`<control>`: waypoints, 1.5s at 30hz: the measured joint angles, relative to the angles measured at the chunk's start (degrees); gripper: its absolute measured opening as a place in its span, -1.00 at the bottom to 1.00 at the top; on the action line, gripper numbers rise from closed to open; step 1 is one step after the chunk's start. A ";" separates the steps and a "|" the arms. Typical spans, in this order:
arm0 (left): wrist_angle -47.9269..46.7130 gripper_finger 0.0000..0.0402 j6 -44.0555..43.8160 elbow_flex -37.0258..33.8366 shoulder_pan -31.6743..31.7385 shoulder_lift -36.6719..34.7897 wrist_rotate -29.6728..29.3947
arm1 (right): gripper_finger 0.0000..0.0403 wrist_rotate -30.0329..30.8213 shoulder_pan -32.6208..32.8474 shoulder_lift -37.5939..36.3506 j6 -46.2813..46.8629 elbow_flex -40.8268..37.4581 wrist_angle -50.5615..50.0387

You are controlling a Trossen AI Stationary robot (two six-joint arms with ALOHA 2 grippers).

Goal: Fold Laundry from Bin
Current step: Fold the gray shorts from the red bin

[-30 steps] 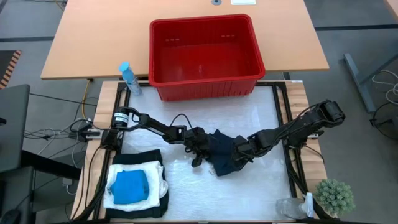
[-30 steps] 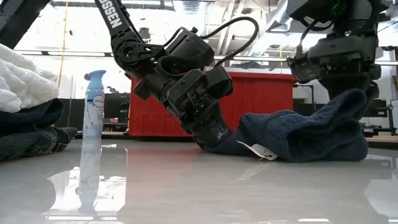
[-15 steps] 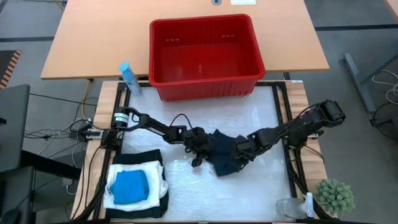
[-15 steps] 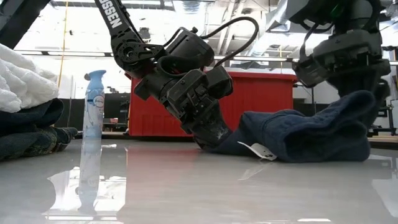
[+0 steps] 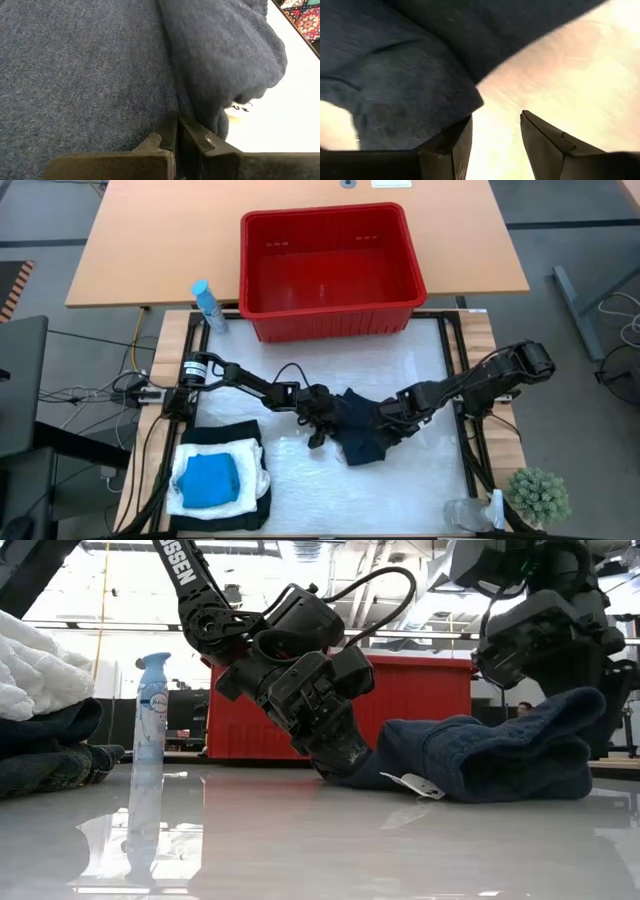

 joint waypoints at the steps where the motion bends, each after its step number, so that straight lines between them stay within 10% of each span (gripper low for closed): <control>1: 0.00 -1.00 0.00 0.00 0.00 0.00 -0.02 | -0.06 0.00 -0.17 -0.21 0.21 0.00 0.23; 13: 0.01 -1.00 0.04 0.02 0.00 0.00 0.15 | -0.06 -4.40 0.80 -4.39 -14.68 0.09 1.64; 24: 0.19 -1.00 -0.30 0.00 0.02 0.00 0.26 | -0.06 18.59 14.21 -10.45 -26.83 2.75 26.15; 39: 0.34 -1.00 -2.84 1.20 -0.07 0.09 -2.13 | -0.11 21.82 17.79 13.17 -79.23 20.78 17.15; 45: 0.42 -1.00 -3.15 1.20 -0.04 0.09 -2.93 | -0.11 29.11 19.79 22.12 -86.01 25.78 13.22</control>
